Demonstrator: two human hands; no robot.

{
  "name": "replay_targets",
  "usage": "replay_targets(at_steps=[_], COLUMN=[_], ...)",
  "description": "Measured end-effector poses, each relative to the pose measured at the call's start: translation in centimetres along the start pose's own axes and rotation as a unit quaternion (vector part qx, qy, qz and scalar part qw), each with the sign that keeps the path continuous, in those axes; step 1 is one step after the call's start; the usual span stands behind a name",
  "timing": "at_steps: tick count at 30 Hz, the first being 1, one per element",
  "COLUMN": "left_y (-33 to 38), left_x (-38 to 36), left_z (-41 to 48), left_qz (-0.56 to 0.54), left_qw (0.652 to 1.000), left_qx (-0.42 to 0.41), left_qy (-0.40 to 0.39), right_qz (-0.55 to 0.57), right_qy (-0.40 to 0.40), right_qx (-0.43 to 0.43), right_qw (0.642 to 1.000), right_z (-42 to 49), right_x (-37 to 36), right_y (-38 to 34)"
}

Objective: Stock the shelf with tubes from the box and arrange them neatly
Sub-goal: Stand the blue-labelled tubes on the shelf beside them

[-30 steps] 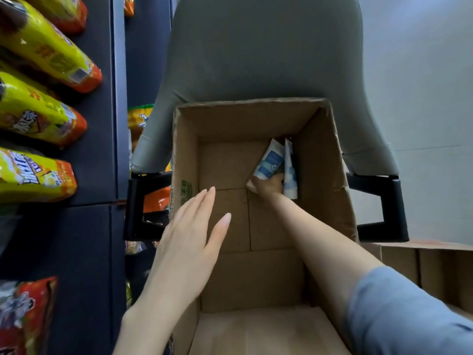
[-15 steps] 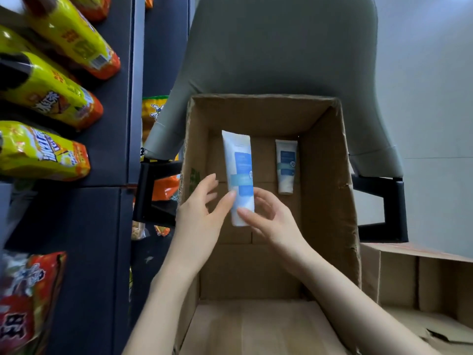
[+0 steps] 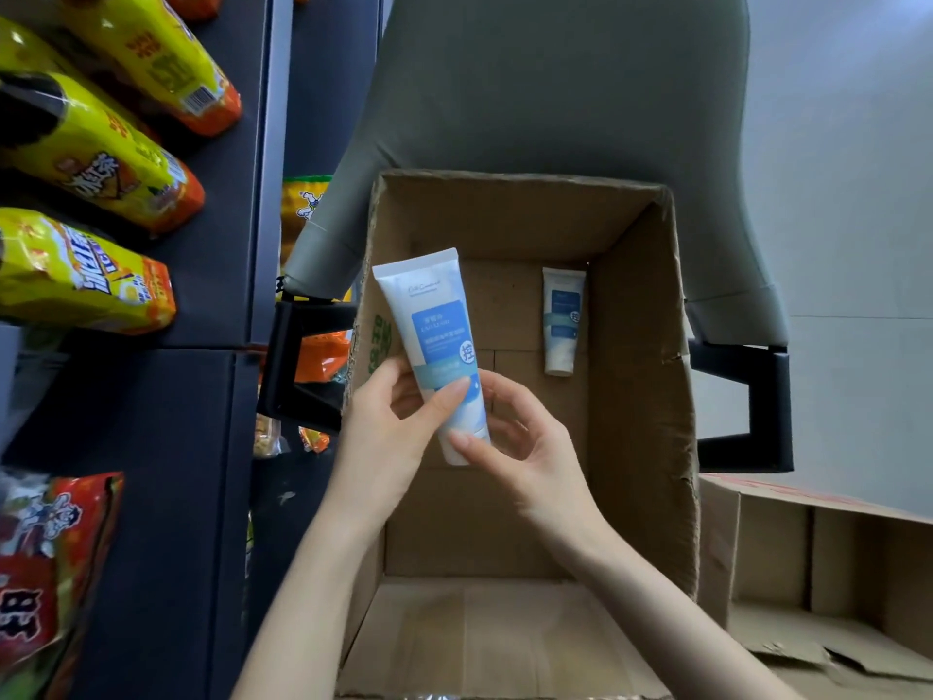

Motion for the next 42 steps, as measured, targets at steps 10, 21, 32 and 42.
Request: replay_targets(at_steps=[10,21,32,42], left_y=[0.0,-0.8,-0.9,-1.1], left_x=[2.1,2.3,4.4,5.8], left_z=[-1.0,-1.4,-2.1,-5.3], left_qz=[-0.014,-0.038,-0.063,-0.062], left_qw=[0.999,0.997,0.994,0.991], left_qx=[0.035,0.050,0.048,0.043], left_qy=[0.034,0.037,0.077,0.107], right_qz=[-0.168,-0.197,-0.125,-0.067], right_qy=[0.176,0.225,0.179,0.117], right_qx=[-0.180,-0.265,-0.353,-0.241], right_qw=[0.953,0.917,0.910,0.961], right_z=[4.8,10.4,11.3,7.6], right_x=[9.0,13.6,13.1,8.7], right_y=[6.9,9.8,10.8,9.5])
Point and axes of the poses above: each hand's wrist, its own z-axis towards the middle knuckle, its own x-axis out of the back of the hand, y = z × x, the point moved 4 cm from there along z, towards the middle knuckle, and after that the axes turned 14 degrees about -y, right-handed, at the moved point
